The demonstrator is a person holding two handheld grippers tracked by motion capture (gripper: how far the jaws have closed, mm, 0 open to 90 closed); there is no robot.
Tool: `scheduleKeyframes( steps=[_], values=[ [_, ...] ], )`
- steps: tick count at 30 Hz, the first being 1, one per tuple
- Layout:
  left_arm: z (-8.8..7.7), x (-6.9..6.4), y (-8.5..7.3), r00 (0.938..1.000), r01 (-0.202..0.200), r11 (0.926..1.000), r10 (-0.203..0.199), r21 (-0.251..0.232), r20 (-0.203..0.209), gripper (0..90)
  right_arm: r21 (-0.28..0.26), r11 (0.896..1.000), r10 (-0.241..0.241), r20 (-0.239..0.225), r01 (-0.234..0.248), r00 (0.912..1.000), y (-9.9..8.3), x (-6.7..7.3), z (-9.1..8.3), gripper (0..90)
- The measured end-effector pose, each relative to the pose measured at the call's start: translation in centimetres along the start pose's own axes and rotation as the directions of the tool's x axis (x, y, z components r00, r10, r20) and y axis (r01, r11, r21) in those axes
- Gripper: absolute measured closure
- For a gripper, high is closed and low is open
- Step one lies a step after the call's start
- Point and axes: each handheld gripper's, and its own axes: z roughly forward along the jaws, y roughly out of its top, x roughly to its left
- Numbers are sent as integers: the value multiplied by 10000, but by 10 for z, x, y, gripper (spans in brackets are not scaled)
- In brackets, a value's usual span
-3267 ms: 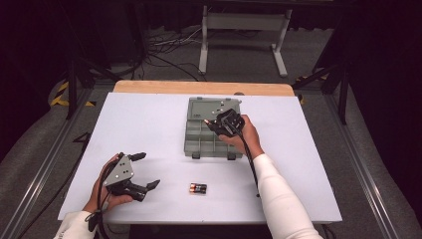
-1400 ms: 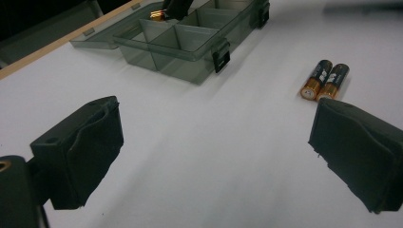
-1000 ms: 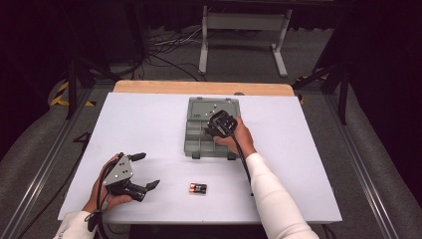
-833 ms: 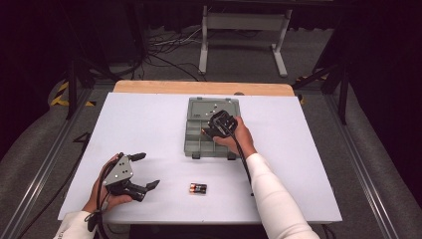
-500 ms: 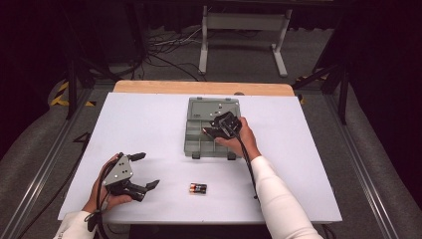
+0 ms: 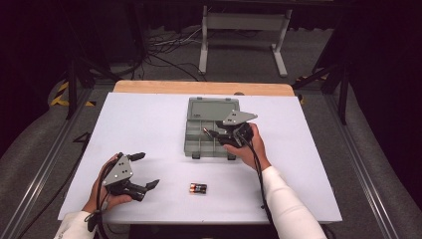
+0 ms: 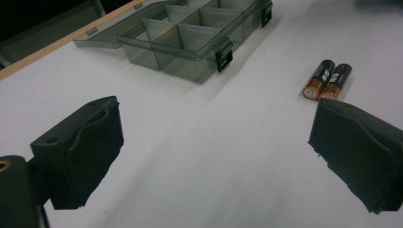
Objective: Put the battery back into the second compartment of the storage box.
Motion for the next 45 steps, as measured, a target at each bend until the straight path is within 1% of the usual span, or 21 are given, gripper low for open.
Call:
scheduleKeyframes(
  steps=[2, 4, 6, 8, 11, 13, 14, 17, 19, 22, 24, 26, 29, 30, 32, 36, 37, 41, 43, 44, 45],
  values=[
    [0, 0, 0, 10000, -52, 10000, 52, 33, -21, 40, -206, 9998, 76, -111, -78, 9999, -2, 1, -6, 567],
    [1, 0, 0, 10000, -54, 10000, 54, 29, -16, 40, -188, 9998, 0, -88, -1, 10000, -2, 2, -8, 556],
    [0, 0, 0, 9999, -124, 9999, 124, 16, 3, 39, -262, 9994, -217, -29, 216, 9998, -3, 3, -15, 516],
    [0, 0, 0, 10000, -66, 10000, 66, -15, 38, 38, -280, 9992, -273, -102, 270, 9996, -5, 3, -19, 460],
    [0, 0, 0, 9999, -107, 9999, 107, 2, 42, 37, -236, 9989, -398, -57, 397, 9992, -8, 4, -24, 392],
    [0, 0, 0, 9999, -125, 9999, 125, 0, 46, 37, -283, 9980, -571, 68, 572, 9983, -8, 6, -27, 360],
    [0, 0, 0, 9999, -132, 9999, 132, 19, 27, 37, -291, 9977, -605, 185, 610, 9980, -7, 7, -29, 337],
    [0, 0, 0, 9999, -168, 9998, 168, 47, 2, 36, -363, 9967, -729, 52, 731, 9973, -6, 11, -32, 294],
    [0, 0, 0, 9999, -150, 9999, 150, 34, 0, 37, -345, 9964, -773, 117, 777, 9969, -7, 14, -33, 234],
    [0, 0, 0, 9998, -175, 9998, 174, 81, 25, 36, -326, 9967, -745, 120, 749, 9971, -9, 20, -35, 191],
    [1, -1, 0, 9999, -145, 9999, 145, 50, 29, 36, -279, 9956, -894, 143, 897, 9959, -10, 25, -37, 175],
    [1, -1, 0, 9998, -193, 9998, 192, 86, 50, 35, -284, 9949, -966, -59, 964, 9953, -11, 31, -38, 158],
    [2, -2, 0, 9998, -185, 9997, 183, 161, 128, 35, -49, 9933, -1160, -350, 1159, 9926, -14, 41, -39, 157],
    [2, -3, 0, 9996, -257, 9995, 256, 158, 98, 35, -25, 9931, -1172, -421, 1172, 9922, -15, 43, -40, 164],
    [2, -3, 1, 9997, -242, 9996, 241, 150, 82, 34, 15, 9935, -1134, -664, 1138, 9913, -18, 47, -41, 188],
    [2, -4, 1, 9998, -176, 9998, 176, 109, 46, 33, 300, 9931, -1097, -1008, 1132, 9888, -25, 55, -43, 212],
    [2, -4, 1, 9997, -242, 9996, 242, 123, 36, 33, 370, 9936, -1025, -1101, 1071, 9886, -27, 58, -43, 213],
    [3, -4, 1, 9997, -235, 9996, 234, 145, 68, 33, 665, 9926, -906, -1503, 1015, 9845, -31, 65, -42, 229],
    [3, -3, 1, 9997, -236, 9996, 235, 135, 66, 33, 801, 9920, -818, -1776, 973, 9807, -34, 69, -40, 238],
    [3, -3, 1, 9997, -231, 9997, 230, 121, 73, 33, 801, 9920, -818, -1776, 973, 9807, -34, 69, -40, 238],
    [3, -3, 1, 9997, -235, 9997, 234, 115, 90, 33, 1047, 9872, -964, -2086, 1202, 9732, -36, 75, -37, 286]
  ],
)
